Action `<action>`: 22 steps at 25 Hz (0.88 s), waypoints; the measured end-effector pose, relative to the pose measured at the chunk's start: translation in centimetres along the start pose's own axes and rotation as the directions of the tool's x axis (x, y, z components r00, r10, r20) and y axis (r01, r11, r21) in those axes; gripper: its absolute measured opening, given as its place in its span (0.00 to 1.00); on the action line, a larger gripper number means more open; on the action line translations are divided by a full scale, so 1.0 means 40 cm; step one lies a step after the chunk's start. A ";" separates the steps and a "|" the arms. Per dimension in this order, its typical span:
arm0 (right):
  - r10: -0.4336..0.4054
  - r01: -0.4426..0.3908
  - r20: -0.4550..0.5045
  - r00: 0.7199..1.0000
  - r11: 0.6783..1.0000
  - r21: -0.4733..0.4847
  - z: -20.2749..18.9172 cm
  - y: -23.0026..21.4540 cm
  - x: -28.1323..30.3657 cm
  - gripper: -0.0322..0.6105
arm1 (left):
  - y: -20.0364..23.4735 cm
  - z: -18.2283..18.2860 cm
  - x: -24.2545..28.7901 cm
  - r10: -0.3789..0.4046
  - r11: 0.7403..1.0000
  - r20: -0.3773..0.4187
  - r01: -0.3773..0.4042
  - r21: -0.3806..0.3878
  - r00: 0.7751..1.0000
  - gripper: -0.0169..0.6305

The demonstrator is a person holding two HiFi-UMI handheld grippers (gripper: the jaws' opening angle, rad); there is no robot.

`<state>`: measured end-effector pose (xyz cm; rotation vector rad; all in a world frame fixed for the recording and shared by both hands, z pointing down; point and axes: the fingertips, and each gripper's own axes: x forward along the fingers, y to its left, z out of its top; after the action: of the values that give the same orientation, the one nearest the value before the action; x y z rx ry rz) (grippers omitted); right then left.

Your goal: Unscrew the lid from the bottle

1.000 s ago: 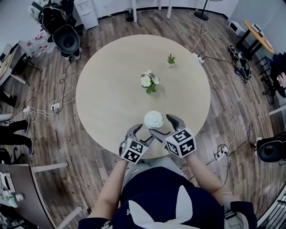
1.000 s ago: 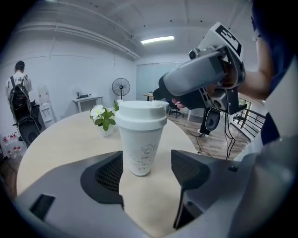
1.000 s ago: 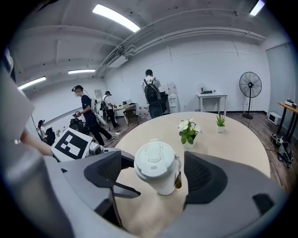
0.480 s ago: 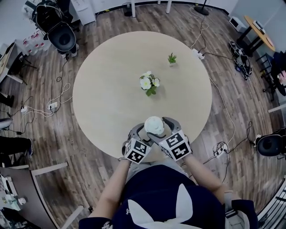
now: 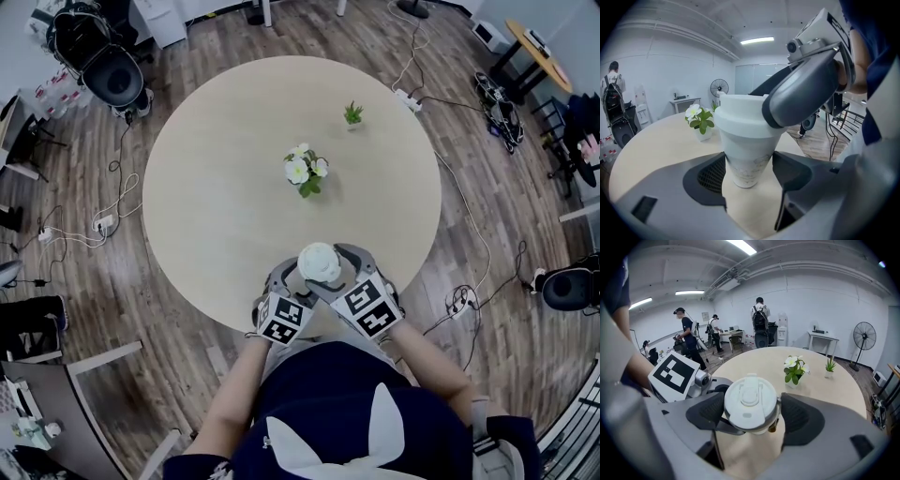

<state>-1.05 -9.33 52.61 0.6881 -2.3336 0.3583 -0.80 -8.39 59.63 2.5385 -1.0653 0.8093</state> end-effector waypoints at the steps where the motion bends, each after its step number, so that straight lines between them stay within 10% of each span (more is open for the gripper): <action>1: 0.006 -0.006 -0.007 1.000 1.000 -0.022 0.000 0.001 0.000 0.65 | 0.000 0.000 0.000 -0.002 1.000 -0.002 0.002 0.000 1.000 0.51; 11: 0.146 -0.172 -0.113 0.983 0.948 -0.267 -0.002 0.013 -0.001 0.64 | -0.002 -0.002 -0.004 -0.017 1.000 -0.006 0.017 -0.001 1.000 0.51; 22: 0.273 -0.409 -0.321 0.907 0.753 -0.515 -0.007 0.026 0.005 0.64 | 0.002 -0.004 -0.007 -0.028 1.000 -0.008 0.028 0.000 1.000 0.51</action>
<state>-1.62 -8.45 52.88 -0.0858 -2.1663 -0.1201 -1.08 -8.21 59.61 2.5422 -1.0252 0.8123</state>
